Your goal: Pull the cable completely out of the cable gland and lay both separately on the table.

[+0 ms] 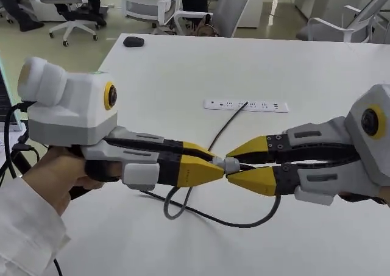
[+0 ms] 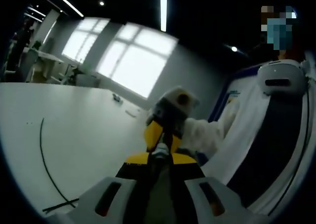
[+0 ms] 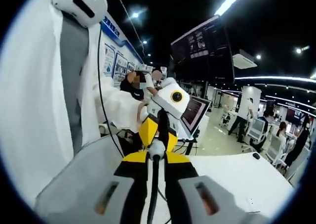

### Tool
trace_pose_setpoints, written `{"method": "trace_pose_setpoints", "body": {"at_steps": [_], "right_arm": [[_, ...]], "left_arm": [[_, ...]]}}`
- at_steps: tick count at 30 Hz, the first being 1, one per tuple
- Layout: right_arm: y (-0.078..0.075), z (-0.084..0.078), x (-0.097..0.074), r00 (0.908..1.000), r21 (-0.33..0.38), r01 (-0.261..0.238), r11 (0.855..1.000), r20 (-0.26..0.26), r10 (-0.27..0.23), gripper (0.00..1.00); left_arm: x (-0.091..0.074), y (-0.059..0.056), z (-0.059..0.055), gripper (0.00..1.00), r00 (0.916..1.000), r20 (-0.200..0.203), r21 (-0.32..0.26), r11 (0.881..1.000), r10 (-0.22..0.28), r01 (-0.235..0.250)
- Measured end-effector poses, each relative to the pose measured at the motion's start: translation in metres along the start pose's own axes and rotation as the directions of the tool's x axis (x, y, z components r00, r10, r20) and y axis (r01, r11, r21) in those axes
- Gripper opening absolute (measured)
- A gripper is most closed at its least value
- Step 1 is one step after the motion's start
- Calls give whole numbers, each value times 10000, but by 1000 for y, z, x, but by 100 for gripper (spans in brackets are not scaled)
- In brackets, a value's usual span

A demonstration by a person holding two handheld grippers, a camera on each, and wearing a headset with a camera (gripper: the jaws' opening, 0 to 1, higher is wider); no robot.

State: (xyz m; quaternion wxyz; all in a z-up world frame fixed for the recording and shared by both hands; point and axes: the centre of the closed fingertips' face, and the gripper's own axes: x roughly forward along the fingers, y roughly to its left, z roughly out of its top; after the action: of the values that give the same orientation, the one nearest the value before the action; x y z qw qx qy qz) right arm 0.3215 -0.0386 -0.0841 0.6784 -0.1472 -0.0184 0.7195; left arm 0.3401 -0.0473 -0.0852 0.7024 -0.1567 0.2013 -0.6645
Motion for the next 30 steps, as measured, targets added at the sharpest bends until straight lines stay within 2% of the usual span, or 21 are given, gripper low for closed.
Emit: {"method": "trace_pose_setpoints", "body": {"at_steps": [3, 5, 6, 8, 9, 10, 11, 12, 13, 14, 15, 16, 17, 19, 22, 24, 30], "right_arm": [[-1, -1, 0, 9999, -689, 97, 9976, -74, -102, 9], [0, -2, 0, 9999, -341, 68, 9994, -79, -71, 10], [-4, -3, 0, 9995, 79, 295, 9995, -80, -295, 11], [-4, -3, 0, 9997, 1018, 244, 9945, 23, -248, 12], [-5, -5, -2, 9998, 1957, 191, 9805, -103, -174, 12], [-6, -7, -2, 9999, 2686, 115, 9632, -98, -93, 14], [-8, -6, -2, 9999, 2861, 107, 9581, 73, -133, 19], [-9, -5, -3, 9997, 3227, 104, 9464, 166, -167, 28], [-9, -8, -4, 9998, 4000, 64, 9165, 160, -139, 33], [-7, -8, -4, 9998, 4391, -129, 8984, 217, 37, 34], [-6, -8, -6, 9993, 4602, -281, 8874, 364, 127, 32], [-8, -8, -7, 9990, 4417, -181, 8970, 438, -14, 30], [-9, -7, -8, 9984, 4444, -163, 8957, 563, -98, 27], [-10, -3, -10, 9962, 4862, -207, 8736, 835, -228, 26], [-14, 1, -13, 9928, 5001, -212, 8657, 1128, -409, 25], [-15, 2, -14, 9915, 5013, -201, 8650, 1215, -474, 23], [-14, 8, -14, 9888, 5080, -382, 8605, 1434, -408, 21]], "left_arm": [[0, 0, 0, 14, 10000, 11, -8, 10000, 20, -20], [1, -1, -1, 14, 10000, -20, 161, 9998, 88, -87], [1, 1, 0, 14, 9997, 54, 344, 9991, 229, -231], [0, 0, 2, 14, 9997, 110, 625, 9978, 216, -222], [1, 0, 4, 14, 9993, 160, 1308, 9908, 334, -352], [1, -2, 5, 14, 9993, 178, 1552, 9873, 322, -345], [2, -5, 7, 15, 9994, 245, 1788, 9835, 251, -291], [2, -5, 11, 15, 9985, 430, 2098, 9769, 334, -417], [1, -4, 15, 15, 9975, 559, 2382, 9696, 431, -553], [0, -5, 16, 15, 9973, 551, 2554, 9649, 484, -609], [-1, -4, 17, 15, 9969, 537, 2833, 9564, 577, -707], [-2, -3, 17, 15, 9968, 490, 3083, 9483, 638, -758], [-3, -3, 17, 15, 9967, 452, 3260, 9421, 678, -789], [-4, -5, 16, 15, 9968, 444, 3387, 9377, 667, -778], [-4, -6, 14, 15, 9967, 427, 3807, 9212, 691, -801], [-2, -7, 14, 15, 9966, 412, 3941, 9154, 716, -820], [0, -8, 14, 15, 9969, 389, 4090, 9092, 677, -778]]}}
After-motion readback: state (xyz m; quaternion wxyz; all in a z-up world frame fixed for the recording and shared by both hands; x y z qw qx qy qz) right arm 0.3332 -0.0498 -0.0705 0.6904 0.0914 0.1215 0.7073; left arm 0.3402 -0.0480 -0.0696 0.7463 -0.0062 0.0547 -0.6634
